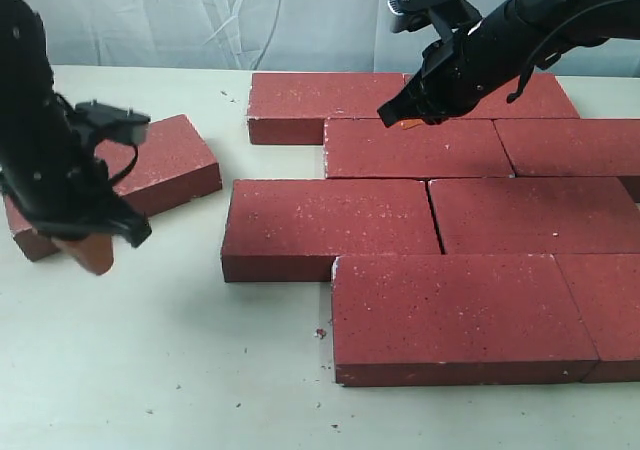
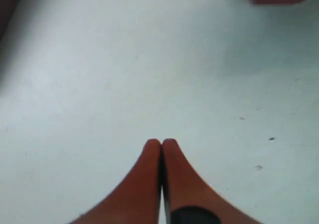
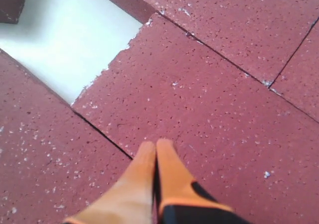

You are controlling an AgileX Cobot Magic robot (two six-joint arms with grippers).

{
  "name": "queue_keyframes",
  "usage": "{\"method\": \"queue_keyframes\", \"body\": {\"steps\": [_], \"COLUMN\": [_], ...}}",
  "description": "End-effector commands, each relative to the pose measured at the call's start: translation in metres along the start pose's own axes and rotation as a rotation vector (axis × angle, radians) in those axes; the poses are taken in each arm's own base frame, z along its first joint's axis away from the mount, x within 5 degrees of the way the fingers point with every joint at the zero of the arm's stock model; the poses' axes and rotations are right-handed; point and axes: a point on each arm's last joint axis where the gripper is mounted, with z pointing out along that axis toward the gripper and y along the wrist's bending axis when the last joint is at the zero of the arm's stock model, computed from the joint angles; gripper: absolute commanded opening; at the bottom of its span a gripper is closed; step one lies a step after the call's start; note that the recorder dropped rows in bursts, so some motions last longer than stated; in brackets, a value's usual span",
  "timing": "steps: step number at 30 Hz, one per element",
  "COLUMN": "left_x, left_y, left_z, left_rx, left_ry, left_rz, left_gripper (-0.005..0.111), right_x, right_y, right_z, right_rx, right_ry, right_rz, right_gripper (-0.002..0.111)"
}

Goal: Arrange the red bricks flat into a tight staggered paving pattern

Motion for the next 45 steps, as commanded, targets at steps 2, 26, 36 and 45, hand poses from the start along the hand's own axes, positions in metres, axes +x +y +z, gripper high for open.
{"method": "queue_keyframes", "body": {"steps": [2, 26, 36, 45], "left_x": [0.018, 0.023, 0.02, 0.022], "left_y": [0.015, 0.087, 0.112, 0.132], "left_z": [0.031, 0.043, 0.039, 0.031], "left_rx": [-0.15, -0.246, -0.275, -0.288], "left_ry": [-0.04, -0.325, -0.44, -0.547], "left_rz": [-0.098, -0.335, -0.389, -0.473], "left_gripper": [0.0, 0.0, 0.0, 0.0], "right_x": [0.002, 0.001, 0.0, -0.001], "right_y": [-0.001, -0.002, -0.003, -0.003], "right_z": [0.0, 0.0, 0.0, 0.0], "right_rx": [-0.002, 0.003, 0.014, 0.016], "right_ry": [0.008, 0.002, -0.014, -0.019], "right_rz": [-0.001, -0.001, 0.002, 0.005], "right_gripper": [-0.001, -0.001, -0.001, -0.001]}}
